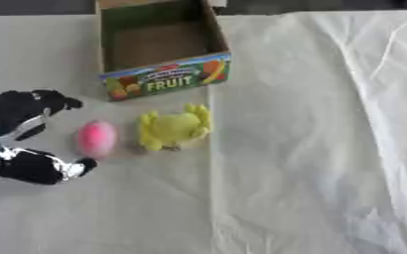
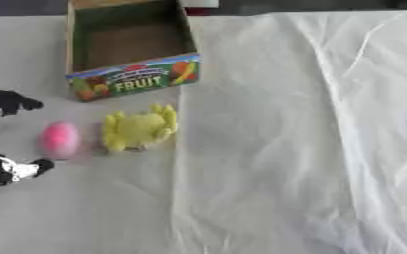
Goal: Pick up objects on the table and place them in the box.
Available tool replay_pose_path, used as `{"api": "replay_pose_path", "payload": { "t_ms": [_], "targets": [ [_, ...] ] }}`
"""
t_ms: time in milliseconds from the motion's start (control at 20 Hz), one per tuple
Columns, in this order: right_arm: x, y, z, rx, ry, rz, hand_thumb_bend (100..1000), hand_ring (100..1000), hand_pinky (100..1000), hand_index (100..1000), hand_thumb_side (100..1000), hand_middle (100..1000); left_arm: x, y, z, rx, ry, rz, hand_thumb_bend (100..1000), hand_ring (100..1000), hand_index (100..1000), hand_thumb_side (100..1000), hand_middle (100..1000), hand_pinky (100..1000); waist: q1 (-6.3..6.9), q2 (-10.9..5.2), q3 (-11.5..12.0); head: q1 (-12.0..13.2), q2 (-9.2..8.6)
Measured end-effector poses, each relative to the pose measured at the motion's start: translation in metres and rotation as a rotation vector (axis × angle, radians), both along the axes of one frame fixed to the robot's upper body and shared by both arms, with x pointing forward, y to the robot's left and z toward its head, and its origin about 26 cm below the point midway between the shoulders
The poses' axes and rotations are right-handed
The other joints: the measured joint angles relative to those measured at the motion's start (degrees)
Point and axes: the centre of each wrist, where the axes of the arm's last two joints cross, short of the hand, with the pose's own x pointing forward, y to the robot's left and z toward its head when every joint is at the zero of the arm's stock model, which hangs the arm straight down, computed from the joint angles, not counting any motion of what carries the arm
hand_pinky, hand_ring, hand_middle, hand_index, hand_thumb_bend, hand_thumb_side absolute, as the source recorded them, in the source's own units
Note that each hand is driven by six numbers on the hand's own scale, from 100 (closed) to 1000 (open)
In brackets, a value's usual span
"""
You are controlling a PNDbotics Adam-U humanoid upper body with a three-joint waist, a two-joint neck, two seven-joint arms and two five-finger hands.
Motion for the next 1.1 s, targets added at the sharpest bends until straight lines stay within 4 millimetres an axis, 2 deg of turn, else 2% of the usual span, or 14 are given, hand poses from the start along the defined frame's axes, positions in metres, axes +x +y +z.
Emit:
{"api": "replay_pose_path", "payload": {
  "t_ms": [450, 900, 1100],
  "targets": [
    [0.000, 0.000, -0.001, 0.008, 0.003, 0.005, 100, 656, 632, 709, 642, 541, 0.017, 0.005, -0.014, -0.027, -0.003, 0.044, 569, 789, 922, 669, 773, 628, -0.01, 0.62, -0.16, 0.27, -0.47],
    [0.000, 0.001, -0.001, 0.014, 0.006, 0.006, 100, 657, 633, 710, 642, 541, 0.027, 0.005, -0.023, -0.037, -0.009, 0.044, 514, 756, 915, 643, 756, 567, -0.01, 0.87, -0.11, 0.49, -0.91],
    [0.000, 0.001, -0.001, 0.014, 0.006, 0.007, 100, 657, 633, 710, 643, 540, 0.031, 0.005, -0.028, -0.031, -0.002, 0.050, 492, 759, 913, 622, 754, 572, -0.01, 0.99, -0.18, 0.54, -0.99]
  ]
}}
